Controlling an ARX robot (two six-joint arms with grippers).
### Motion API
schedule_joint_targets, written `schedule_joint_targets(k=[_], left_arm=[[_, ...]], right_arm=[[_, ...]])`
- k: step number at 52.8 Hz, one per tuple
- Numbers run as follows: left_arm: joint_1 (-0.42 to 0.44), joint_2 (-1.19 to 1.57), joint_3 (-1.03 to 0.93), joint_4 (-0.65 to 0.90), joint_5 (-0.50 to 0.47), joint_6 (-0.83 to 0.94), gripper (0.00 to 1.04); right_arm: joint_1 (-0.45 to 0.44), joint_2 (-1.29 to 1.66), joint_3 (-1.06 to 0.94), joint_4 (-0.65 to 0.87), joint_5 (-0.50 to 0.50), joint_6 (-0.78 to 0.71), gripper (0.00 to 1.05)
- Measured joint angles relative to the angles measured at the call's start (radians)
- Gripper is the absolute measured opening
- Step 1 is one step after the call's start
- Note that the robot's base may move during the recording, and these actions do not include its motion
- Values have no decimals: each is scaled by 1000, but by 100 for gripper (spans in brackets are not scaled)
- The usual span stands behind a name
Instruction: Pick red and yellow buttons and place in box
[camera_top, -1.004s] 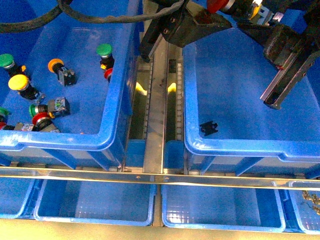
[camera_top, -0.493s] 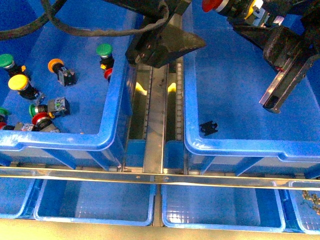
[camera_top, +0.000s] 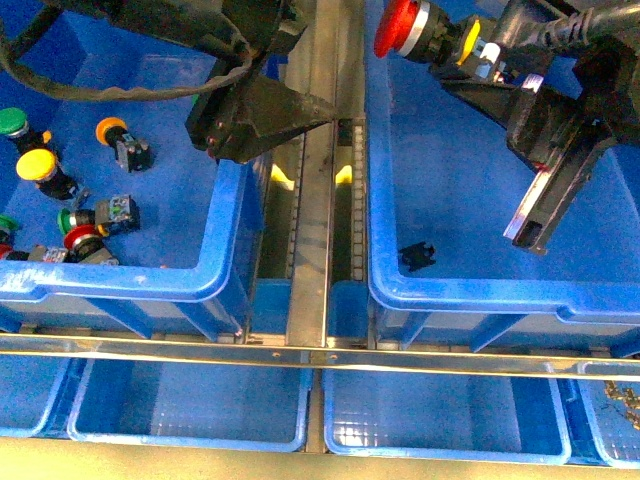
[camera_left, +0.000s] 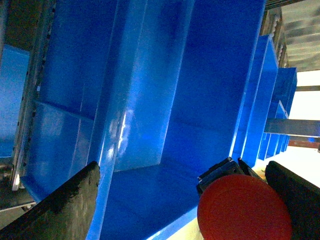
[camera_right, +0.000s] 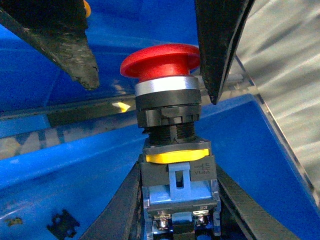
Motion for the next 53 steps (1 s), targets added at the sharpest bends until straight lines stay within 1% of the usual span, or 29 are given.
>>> schedule_joint_targets(k=[11, 21, 26, 33, 36, 42, 46, 53], left_arm=[[55, -71, -74, -11, 4, 58, 97], [66, -64, -79, -14, 5, 74, 97], [60, -25, -47, -8, 0, 69, 97], [5, 41, 47, -13, -51, 17, 97], [-10, 44, 71, -4, -92, -23, 97], [-7, 34, 104, 9, -124, -62, 97], [-2, 27, 104, 35, -126, -86, 97], [-12, 19, 66, 29, -135, -100, 97]], right_arm=[[-2, 2, -1, -8, -50, -32, 27], [-4, 5, -7, -8, -60, -50, 27], [-4, 5, -16, -4, -44, -50, 27], [-6, 5, -24, 7, 19, -37, 26], [-10, 0, -31, 8, 57, -26, 26], [-42, -1, -56, 7, 87, -16, 26], [-53, -1, -63, 7, 86, -13, 26], [-53, -3, -71, 8, 69, -13, 26]])
